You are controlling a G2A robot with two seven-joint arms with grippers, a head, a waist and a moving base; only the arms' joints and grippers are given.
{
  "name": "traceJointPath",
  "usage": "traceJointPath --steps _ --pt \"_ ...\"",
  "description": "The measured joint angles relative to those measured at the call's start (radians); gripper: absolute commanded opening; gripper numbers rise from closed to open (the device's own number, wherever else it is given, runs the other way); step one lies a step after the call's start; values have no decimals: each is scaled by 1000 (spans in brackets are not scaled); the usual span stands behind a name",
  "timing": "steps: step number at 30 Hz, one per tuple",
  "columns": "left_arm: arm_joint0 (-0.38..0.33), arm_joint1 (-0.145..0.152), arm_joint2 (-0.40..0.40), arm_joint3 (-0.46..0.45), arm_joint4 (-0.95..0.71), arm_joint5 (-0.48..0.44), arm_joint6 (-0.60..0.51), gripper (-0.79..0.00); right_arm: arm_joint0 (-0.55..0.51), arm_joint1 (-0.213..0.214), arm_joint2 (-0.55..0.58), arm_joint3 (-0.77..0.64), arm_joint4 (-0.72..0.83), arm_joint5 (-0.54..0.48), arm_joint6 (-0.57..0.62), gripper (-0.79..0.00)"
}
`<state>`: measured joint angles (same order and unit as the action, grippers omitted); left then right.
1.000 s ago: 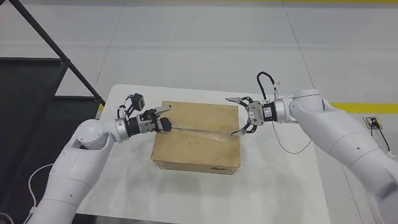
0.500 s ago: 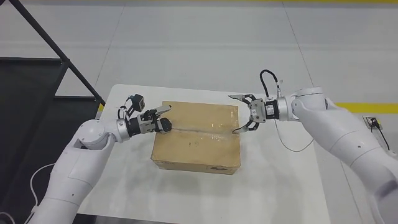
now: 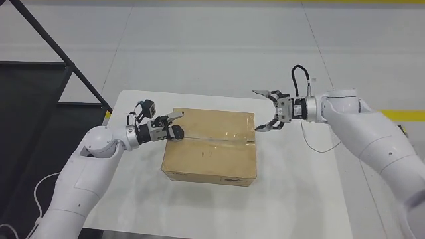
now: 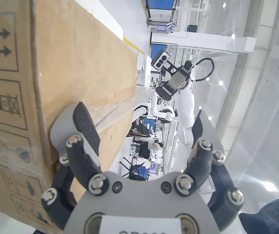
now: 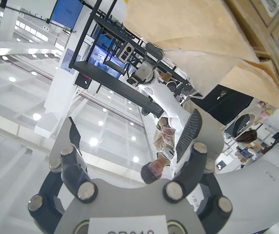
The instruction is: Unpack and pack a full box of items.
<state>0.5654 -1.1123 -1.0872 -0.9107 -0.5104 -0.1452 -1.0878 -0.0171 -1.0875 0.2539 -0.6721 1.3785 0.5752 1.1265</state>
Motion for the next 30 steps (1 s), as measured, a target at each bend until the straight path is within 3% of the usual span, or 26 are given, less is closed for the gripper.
traceJointPath --steps 4,13,25,30 --pt "3 -1 -4 -9 -4 -6 -3 0 -11 10 32 -85 -61 -154 -2 0" --pt "18 0 -15 -32 -7 -10 -9 0 -63 29 89 -325 -193 -248 -169 0" --pt "36 5 -37 -54 -6 -12 -19 0 -159 87 185 -488 -278 -108 -269 0" --pt "41 5 -39 -60 -6 -12 -21 0 -183 116 219 -545 -333 28 -290 0"
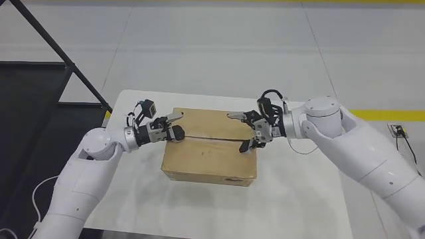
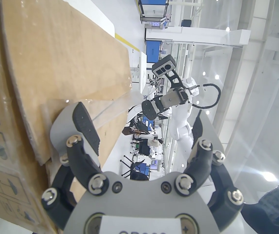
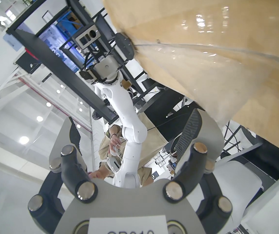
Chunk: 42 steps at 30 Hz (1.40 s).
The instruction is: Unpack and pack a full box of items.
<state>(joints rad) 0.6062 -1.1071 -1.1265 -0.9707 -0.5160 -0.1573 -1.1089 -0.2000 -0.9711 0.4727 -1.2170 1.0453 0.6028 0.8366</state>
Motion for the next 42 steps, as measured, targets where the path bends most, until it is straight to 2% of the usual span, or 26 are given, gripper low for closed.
traceJointPath --steps 6,11,19,24,28,37,42 --pt "8 0 -4 -10 0 0 2 0 -43 25 56 -66 -27 32 -39 0" --pt "16 1 -8 -20 4 0 4 0 -84 39 94 -146 -80 -20 -67 0" --pt "28 1 -13 -39 5 5 10 0 -128 48 146 -131 -69 19 -82 0" --pt "34 2 -17 -47 7 5 13 0 -193 96 213 -175 -176 -13 -24 0" --pt "40 3 -21 -58 7 6 12 0 -272 133 288 -209 -221 -87 -20 0" --pt "57 7 -32 -89 16 9 6 0 -265 131 281 -208 -219 -79 -23 0" --pt "67 10 -37 -109 25 12 7 0 -312 133 300 -222 -253 -122 -108 0"
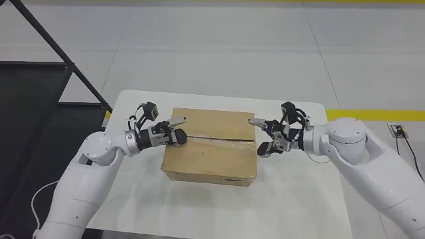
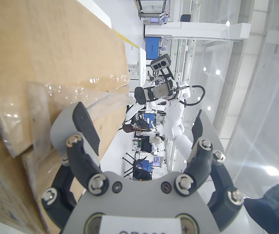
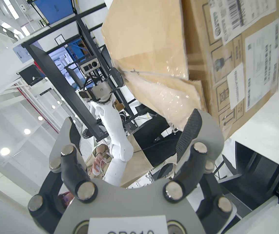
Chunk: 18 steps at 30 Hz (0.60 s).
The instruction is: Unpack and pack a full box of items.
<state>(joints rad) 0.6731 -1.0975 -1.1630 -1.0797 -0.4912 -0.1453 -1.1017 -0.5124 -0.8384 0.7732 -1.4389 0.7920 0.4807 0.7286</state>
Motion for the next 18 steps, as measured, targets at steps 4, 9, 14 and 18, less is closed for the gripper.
traceJointPath --steps 4,9,14,18 --pt "10 2 -6 -17 2 3 3 0 -46 20 34 -19 -57 -8 20 0" --pt "20 4 -10 -35 8 7 8 0 -124 43 95 -60 -72 -23 20 -172" --pt "24 5 -11 -45 14 10 10 0 -166 47 117 -90 -74 0 15 -471" --pt "27 5 -12 -48 14 11 12 0 -168 41 119 -85 -62 21 21 -511"
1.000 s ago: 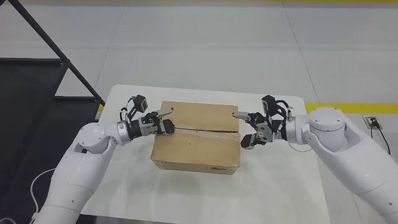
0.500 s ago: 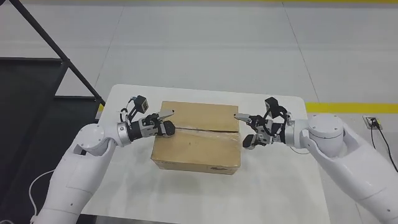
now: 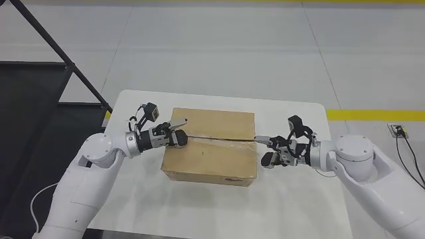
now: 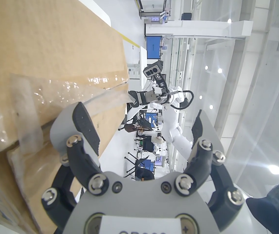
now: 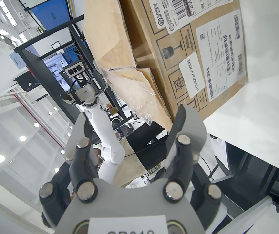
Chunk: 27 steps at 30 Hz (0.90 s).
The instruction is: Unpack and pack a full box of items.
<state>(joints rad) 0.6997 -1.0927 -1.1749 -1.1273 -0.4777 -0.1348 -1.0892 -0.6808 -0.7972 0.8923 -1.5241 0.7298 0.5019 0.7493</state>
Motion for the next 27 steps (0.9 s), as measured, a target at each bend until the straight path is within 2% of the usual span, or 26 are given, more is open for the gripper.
traceJointPath --steps 6,9,12,13,27 --pt "4 0 -3 0 -4 -2 0 0 20 -17 -19 27 13 50 10 -585" --pt "5 0 -3 -1 -4 0 1 0 39 -28 -34 46 13 70 18 -686" --pt "5 0 -4 0 -6 -3 0 0 57 -39 -46 57 6 74 23 -733" --pt "4 0 -4 1 -6 -4 0 0 62 -41 -47 58 2 73 22 -782" --pt "6 0 -10 4 -15 -11 4 0 50 -36 1 -64 -152 25 -54 -785"
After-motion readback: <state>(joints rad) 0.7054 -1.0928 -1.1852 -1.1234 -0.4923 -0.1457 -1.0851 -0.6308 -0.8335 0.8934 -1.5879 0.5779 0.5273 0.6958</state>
